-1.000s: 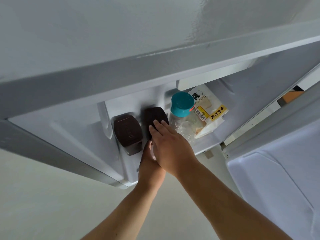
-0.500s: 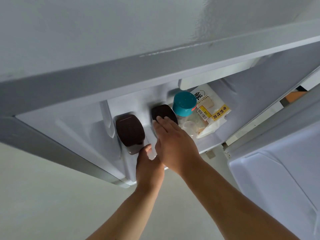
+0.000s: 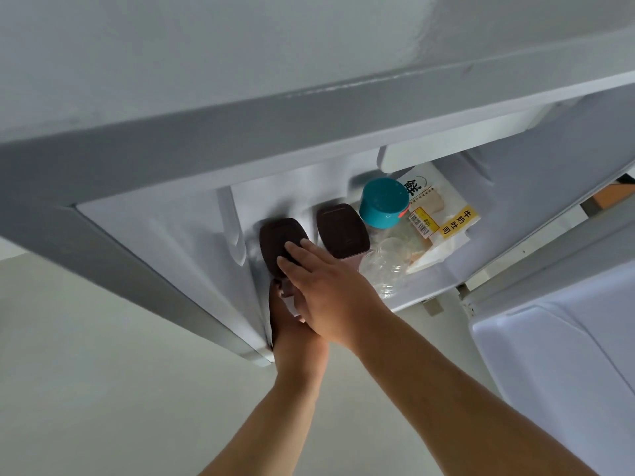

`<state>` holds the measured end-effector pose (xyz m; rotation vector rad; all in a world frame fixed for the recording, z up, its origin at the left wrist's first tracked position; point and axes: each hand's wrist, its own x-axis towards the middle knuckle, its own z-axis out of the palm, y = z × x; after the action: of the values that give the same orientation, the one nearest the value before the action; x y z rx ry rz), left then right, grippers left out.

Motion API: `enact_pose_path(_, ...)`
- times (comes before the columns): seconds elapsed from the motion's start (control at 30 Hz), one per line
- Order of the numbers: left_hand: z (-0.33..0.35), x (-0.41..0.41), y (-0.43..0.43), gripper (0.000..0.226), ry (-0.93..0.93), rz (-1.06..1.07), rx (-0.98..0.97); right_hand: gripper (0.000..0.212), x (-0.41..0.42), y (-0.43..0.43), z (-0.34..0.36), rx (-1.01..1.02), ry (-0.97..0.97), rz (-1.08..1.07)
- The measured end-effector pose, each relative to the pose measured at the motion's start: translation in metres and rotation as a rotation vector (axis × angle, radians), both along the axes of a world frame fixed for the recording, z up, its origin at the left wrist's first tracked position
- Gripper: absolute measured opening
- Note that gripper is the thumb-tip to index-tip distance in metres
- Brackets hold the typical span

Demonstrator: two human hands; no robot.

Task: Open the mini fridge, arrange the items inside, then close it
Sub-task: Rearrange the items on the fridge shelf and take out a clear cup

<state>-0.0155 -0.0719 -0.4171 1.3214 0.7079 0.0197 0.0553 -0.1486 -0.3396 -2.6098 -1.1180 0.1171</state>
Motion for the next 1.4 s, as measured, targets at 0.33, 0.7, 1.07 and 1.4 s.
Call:
enact_pose_path(0.33, 0.017, 0.016, -0.001, 0.034, -0.083, 0.181, -0.623, 0.061, 0.001, -0.008, -0.003, -0.043, -0.016, -0.077)
enact_pose_path(0.7, 0.024, 0.012, -0.029, 0.032, 0.092, -0.110, 0.203, 0.030, -0.034, -0.078, -0.016, 0.728, 0.071, -1.051)
enact_pose_path(1.07, 0.031, 0.057, -0.060, 0.029, 0.161, -0.282, -0.169, 0.035, 0.012, -0.113, -0.034, 0.821, 0.846, -1.200)
enact_pose_path(1.4, 0.034, 0.069, -0.065, 0.045, 0.152, -0.241, -0.166, 0.054, 0.020, -0.116, -0.042, 0.853, 0.854, -1.217)
